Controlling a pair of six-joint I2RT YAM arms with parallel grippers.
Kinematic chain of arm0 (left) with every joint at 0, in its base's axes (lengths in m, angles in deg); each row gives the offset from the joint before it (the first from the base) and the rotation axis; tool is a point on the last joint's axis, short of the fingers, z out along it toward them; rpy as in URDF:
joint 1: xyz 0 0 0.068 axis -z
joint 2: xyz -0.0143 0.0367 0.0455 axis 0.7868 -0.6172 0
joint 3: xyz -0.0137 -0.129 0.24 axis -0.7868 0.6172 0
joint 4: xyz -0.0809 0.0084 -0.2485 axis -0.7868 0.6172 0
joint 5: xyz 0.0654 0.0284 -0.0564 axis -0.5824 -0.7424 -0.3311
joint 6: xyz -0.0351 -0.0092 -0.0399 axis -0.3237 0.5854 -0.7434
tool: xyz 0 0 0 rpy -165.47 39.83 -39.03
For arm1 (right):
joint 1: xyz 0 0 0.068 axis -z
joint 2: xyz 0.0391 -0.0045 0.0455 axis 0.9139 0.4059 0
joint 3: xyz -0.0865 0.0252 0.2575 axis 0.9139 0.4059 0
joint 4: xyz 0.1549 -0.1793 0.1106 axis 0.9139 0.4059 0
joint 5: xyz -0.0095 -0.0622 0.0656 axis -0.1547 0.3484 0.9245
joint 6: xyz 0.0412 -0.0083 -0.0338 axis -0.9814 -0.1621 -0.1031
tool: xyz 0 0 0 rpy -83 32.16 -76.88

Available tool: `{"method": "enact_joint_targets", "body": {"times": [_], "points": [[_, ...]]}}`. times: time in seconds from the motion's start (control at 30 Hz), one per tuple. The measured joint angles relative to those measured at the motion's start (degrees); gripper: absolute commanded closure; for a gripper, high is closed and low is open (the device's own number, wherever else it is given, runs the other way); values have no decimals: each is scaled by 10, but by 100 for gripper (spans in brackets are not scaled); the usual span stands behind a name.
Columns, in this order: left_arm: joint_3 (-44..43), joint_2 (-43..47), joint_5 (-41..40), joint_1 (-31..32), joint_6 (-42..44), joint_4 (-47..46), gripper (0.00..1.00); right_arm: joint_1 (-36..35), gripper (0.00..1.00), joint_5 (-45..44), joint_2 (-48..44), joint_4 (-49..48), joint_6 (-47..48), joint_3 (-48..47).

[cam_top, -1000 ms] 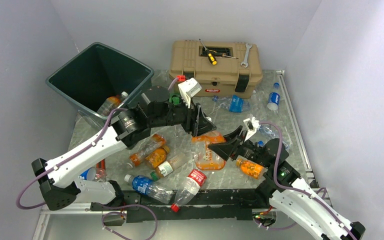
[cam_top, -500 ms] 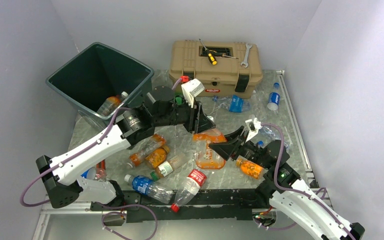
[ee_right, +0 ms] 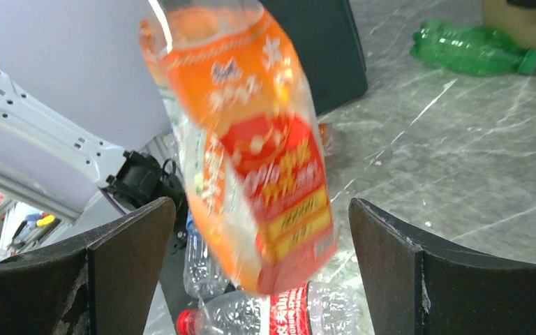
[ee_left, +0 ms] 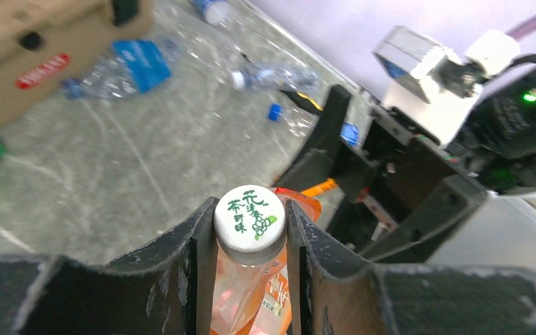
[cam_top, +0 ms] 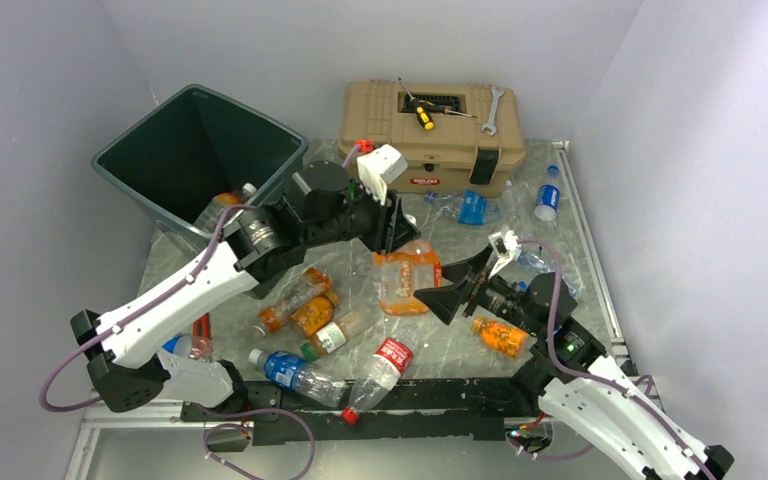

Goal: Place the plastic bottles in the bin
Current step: Pick up the plastic bottle at the center of the board.

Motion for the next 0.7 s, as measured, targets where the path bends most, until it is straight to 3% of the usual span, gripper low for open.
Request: {"method": "enact_joint_targets", "body": {"times": [0.4,0.7], "points": [[-158,56,-238,0,181,52,100,0,0,-96,-36,71,-37,-61],[-153,128,-424,0,398,-108,100,0,0,-158,-35,92,-54,-11]]}}
